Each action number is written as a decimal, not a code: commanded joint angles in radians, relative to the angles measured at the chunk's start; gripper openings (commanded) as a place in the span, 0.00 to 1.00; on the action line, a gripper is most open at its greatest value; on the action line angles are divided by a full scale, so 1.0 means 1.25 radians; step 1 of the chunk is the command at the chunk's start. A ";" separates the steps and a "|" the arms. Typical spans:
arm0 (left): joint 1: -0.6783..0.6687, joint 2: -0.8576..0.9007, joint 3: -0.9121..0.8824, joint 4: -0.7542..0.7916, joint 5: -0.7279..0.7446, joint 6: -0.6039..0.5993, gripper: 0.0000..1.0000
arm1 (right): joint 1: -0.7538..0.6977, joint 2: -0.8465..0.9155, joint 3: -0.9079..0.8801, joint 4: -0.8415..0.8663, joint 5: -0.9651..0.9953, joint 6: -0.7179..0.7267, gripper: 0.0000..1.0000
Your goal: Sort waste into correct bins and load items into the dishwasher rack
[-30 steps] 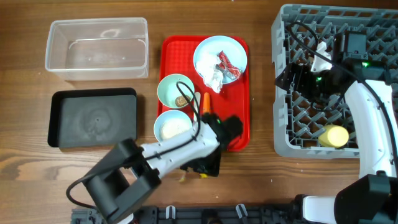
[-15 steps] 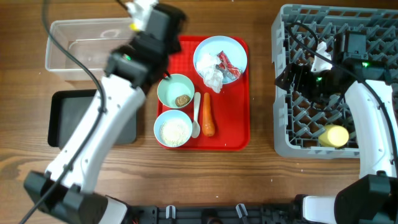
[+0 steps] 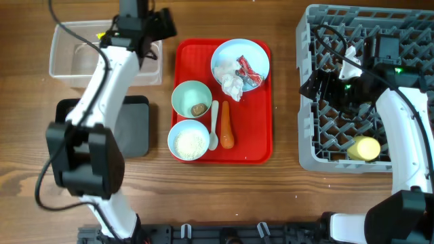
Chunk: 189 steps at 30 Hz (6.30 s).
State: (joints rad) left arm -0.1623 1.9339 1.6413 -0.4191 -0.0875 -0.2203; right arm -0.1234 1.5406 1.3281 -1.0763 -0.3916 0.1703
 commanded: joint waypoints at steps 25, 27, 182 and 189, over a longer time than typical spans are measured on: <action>-0.354 0.297 0.014 0.054 0.036 0.061 0.04 | 0.000 -0.003 -0.001 -0.037 0.030 -0.032 1.00; -0.354 0.294 0.014 0.051 0.036 0.062 0.04 | 0.000 -0.003 -0.001 -0.037 0.030 -0.032 0.99; -0.226 -0.213 -0.197 -0.243 0.055 -0.047 0.04 | 0.000 -0.003 -0.001 -0.044 0.047 -0.033 1.00; 0.179 -0.339 -0.204 -0.476 0.383 -0.029 0.04 | 0.000 -0.003 -0.001 -0.030 0.047 -0.035 0.99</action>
State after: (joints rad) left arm -0.0536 1.5108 1.3842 -0.9600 0.2050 -0.3012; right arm -0.1234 1.5406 1.3281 -1.1172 -0.3428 0.1444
